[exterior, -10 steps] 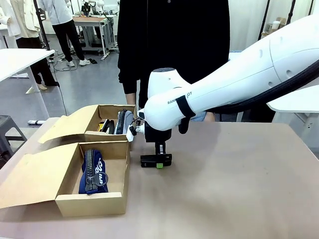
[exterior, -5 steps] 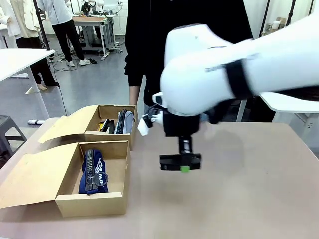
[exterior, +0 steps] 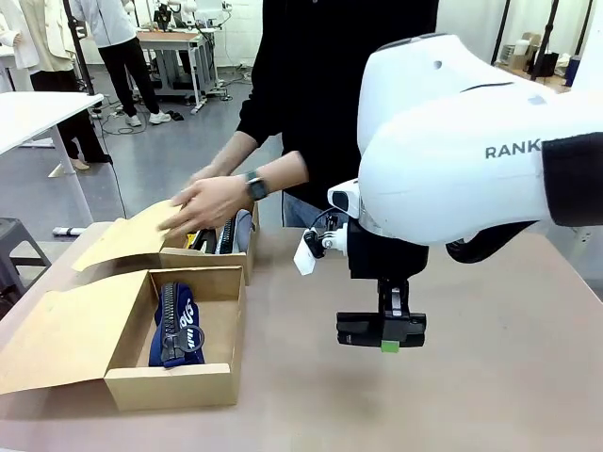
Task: Place items inside the box.
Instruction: Pick up a Pencil pouch or Stapler and place it inside the Mailer Box closest to the robot.
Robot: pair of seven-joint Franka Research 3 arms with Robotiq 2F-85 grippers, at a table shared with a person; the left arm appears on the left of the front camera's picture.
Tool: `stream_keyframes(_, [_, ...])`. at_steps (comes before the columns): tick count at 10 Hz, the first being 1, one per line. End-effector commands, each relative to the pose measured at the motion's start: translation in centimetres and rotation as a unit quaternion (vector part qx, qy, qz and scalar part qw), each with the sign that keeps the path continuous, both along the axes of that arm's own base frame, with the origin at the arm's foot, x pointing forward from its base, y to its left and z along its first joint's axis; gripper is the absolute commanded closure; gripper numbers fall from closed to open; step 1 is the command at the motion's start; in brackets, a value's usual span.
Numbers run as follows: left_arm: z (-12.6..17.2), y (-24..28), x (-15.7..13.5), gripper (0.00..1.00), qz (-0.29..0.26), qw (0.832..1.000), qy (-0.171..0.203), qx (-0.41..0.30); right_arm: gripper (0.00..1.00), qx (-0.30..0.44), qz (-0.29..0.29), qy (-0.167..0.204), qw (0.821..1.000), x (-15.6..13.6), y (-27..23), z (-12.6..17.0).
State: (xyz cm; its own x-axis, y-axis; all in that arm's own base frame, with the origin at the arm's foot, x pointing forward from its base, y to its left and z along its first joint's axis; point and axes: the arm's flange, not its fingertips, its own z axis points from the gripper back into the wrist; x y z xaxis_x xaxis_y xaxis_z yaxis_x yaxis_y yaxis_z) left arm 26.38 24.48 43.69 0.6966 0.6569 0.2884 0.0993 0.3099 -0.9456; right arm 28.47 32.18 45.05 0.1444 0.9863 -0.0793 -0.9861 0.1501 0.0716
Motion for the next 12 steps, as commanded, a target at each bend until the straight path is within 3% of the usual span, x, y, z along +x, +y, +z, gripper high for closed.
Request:
stream_keyframes(1, [0.1, -0.1, 0.0, 0.0, 0.002, 1.0, -0.017, -0.003, 0.58, -0.001, -0.038, 0.034, 0.999, 1.4, 1.1, 0.1])
stream_keyframes(2, [0.1, -0.1, 0.0, 0.0, 0.002, 1.0, -0.017, -0.003, 0.58, 0.05, -0.089, 0.048, 0.994, 2.3, 2.5, 1.0])
stream_keyframes(3, [0.1, -0.1, 0.0, 0.0, 0.002, 1.0, -0.017, -0.003, 0.58, 0.079, -0.217, 0.107, 0.967, 1.8, 3.7, 2.0])
stream_keyframes(5, [0.1, -0.1, 0.0, 0.0, 0.002, 1.0, -0.017, -0.003, 0.58, 0.13, -0.449, 0.11, 0.877, -1.0, 4.2, 3.5])
stream_keyframes(7, [0.1, -0.1, 0.0, 0.0, 0.002, 1.0, -0.017, -0.003, 0.58, 0.202, -0.583, 0.089, 0.782, -2.5, 3.1, 4.0])
stream_keyframes(9, [0.1, -0.1, 0.0, 0.0, 0.002, 1.0, -0.017, -0.003, 0.58, 0.187, -0.595, 0.077, 0.778, -2.9, 1.9, 4.0])
stream_keyframes(10, [0.1, -0.1, 0.0, 0.0, 0.002, 1.0, -0.017, -0.003, 0.58, 0.18, -0.637, 0.062, 0.747, -3.5, -2.8, 4.6])
stream_keyframes(12, [0.1, -0.1, 0.0, 0.0, 0.002, 1.0, -0.017, -0.003, 0.58, 0.145, -0.652, 0.043, 0.743, -4.8, -10.9, 4.3])
